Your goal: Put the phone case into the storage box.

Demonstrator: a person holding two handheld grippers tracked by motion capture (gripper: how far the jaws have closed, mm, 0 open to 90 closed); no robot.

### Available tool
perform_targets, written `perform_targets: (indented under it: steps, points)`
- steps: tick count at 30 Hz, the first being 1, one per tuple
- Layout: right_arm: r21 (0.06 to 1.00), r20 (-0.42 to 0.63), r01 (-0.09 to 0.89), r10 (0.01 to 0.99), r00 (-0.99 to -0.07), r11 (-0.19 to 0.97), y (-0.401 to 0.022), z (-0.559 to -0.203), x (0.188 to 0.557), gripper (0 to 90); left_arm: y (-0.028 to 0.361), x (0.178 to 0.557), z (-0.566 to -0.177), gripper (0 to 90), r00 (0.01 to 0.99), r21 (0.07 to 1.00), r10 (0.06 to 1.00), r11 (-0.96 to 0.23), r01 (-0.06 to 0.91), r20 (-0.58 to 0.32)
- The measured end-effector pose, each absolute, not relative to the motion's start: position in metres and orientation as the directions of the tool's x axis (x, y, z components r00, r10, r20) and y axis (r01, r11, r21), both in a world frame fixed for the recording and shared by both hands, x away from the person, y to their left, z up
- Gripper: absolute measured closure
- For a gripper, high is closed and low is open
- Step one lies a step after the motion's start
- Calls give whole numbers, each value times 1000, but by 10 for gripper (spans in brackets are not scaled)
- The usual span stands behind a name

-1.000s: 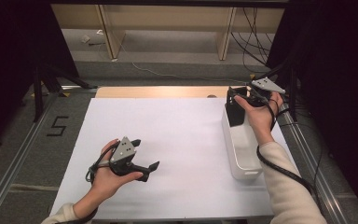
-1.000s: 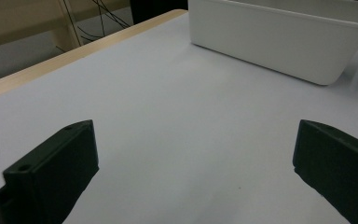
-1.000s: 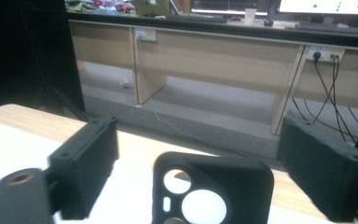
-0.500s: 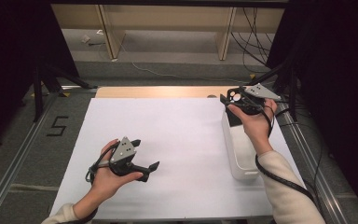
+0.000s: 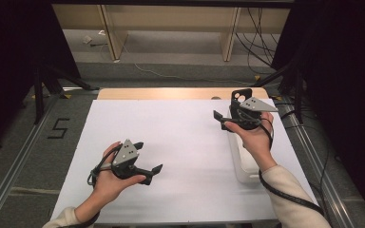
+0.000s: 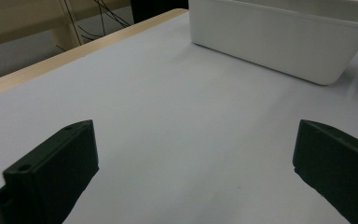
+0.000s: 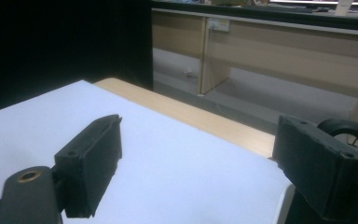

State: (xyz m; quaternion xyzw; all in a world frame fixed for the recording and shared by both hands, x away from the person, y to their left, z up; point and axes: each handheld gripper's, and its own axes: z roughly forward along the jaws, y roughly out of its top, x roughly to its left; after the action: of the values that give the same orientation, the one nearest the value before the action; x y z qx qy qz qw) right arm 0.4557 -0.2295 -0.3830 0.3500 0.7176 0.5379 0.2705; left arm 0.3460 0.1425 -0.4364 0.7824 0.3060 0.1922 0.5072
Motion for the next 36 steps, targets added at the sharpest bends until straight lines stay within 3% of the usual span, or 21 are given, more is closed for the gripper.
perform_targets:
  steps: [36]
  points:
    - [950,-17,198,671,-741,243,-218,-392,398,167,143,346,-437,0,738,911,674,-297,286,-12]
